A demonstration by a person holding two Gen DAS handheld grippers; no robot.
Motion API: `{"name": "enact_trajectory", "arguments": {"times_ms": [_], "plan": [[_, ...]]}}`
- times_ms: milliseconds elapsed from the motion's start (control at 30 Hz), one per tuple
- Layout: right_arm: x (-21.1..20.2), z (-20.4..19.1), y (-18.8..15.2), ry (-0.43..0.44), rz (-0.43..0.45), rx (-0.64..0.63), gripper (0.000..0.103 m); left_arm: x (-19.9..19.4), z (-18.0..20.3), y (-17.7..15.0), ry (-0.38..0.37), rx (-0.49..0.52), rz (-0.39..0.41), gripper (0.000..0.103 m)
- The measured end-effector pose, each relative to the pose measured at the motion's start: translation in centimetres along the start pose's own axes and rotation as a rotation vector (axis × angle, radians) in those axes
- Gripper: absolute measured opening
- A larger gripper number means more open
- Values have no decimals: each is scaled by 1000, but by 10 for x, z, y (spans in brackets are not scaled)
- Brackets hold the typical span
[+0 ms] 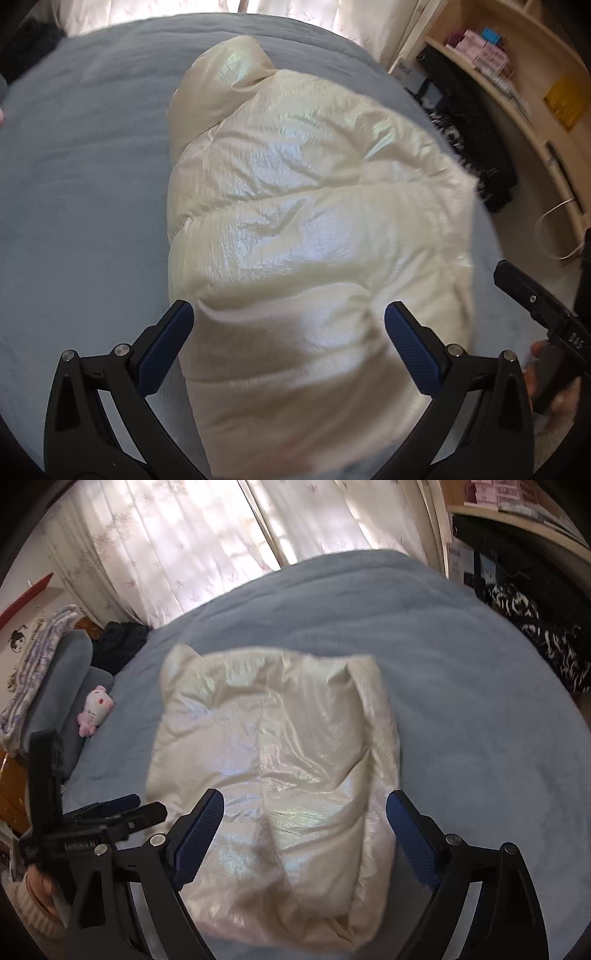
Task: Fold large clothes
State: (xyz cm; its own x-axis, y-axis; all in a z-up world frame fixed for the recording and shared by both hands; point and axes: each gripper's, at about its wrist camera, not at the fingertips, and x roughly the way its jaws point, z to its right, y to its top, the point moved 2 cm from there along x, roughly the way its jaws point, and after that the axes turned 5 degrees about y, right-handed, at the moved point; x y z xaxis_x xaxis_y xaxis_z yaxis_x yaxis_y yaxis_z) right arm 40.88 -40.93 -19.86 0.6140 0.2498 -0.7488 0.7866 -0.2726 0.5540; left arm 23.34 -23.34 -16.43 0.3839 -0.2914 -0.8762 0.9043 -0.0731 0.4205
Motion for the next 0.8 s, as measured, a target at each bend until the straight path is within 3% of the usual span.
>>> {"name": "enact_trajectory", "arguments": {"times_ms": [67,300,500,800], "plan": [[-11,4,1,25,-29,15,103,-13,-7,4,-33,-12,-6,102],[-21,28,-7,95,-94,8,103,-27,-35,-2,-138,-50,-28,102],[13,50,-19,186,-143,92,103,10,-43,-22,-207,-69,-62,102],[73,86,-20,318,-230,214,103,29,-55,-32,-203,-54,-7,102]]}}
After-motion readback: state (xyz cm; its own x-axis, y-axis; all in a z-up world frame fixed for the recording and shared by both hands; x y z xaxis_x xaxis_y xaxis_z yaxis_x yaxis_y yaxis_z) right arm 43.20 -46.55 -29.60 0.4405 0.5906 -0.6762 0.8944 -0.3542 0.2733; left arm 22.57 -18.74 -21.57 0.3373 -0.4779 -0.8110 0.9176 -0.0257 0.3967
